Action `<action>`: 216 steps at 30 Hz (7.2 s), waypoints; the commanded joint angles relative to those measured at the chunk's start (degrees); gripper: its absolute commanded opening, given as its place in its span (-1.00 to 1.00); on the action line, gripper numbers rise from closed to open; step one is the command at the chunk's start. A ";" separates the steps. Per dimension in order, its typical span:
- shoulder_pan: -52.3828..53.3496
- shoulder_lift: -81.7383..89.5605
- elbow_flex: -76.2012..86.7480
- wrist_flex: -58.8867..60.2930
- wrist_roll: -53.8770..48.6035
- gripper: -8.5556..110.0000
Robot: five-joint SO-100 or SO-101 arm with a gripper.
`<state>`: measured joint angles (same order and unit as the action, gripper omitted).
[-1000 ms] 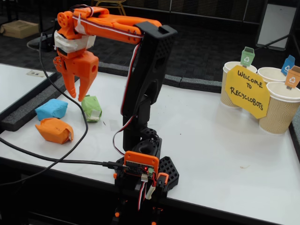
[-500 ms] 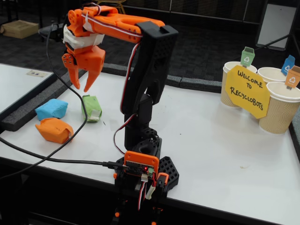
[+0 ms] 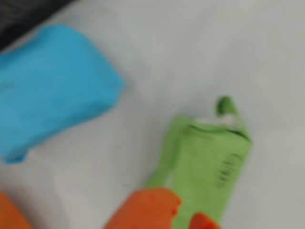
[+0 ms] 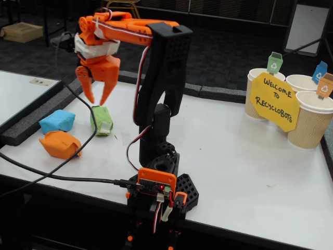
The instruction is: Sort rubbish by color.
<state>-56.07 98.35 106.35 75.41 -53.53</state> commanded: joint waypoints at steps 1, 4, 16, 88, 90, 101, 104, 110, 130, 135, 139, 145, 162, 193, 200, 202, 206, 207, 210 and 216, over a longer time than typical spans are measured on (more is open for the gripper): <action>2.81 1.41 -5.27 -1.41 -3.16 -0.81; 3.25 1.41 -5.27 -0.53 -3.25 -0.71; 3.25 1.41 -3.43 1.58 -3.25 -0.38; 7.03 7.38 -18.72 10.46 2.20 -0.85; 7.03 10.99 -18.81 13.10 3.08 -0.85; 7.65 30.85 -16.70 23.55 14.50 -0.85; 11.69 34.63 -14.85 23.91 16.08 -0.85; 28.74 41.66 -9.67 20.83 16.17 -0.85; 56.34 67.15 6.33 16.96 23.03 -0.85; 60.12 72.25 8.96 17.31 23.03 -0.85; 64.86 78.13 11.25 17.14 23.03 -0.85; 72.16 81.30 12.13 16.88 23.03 -0.85; 81.21 83.06 19.07 13.62 23.20 -0.85; 76.82 15.73 -23.38 -1.93 23.12 -0.85; 75.85 2.99 -35.68 -3.25 23.29 -0.85; 76.20 -0.35 -39.81 -3.25 23.55 -0.85; 76.90 -7.03 -47.37 -3.16 23.73 -0.85; 76.99 -8.61 -49.13 -2.90 23.73 -0.85; 77.26 -13.36 -55.81 -1.32 23.64 -0.85; 77.52 -17.67 -61.61 -0.62 23.20 -0.81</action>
<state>20.74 78.84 54.76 75.06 -30.85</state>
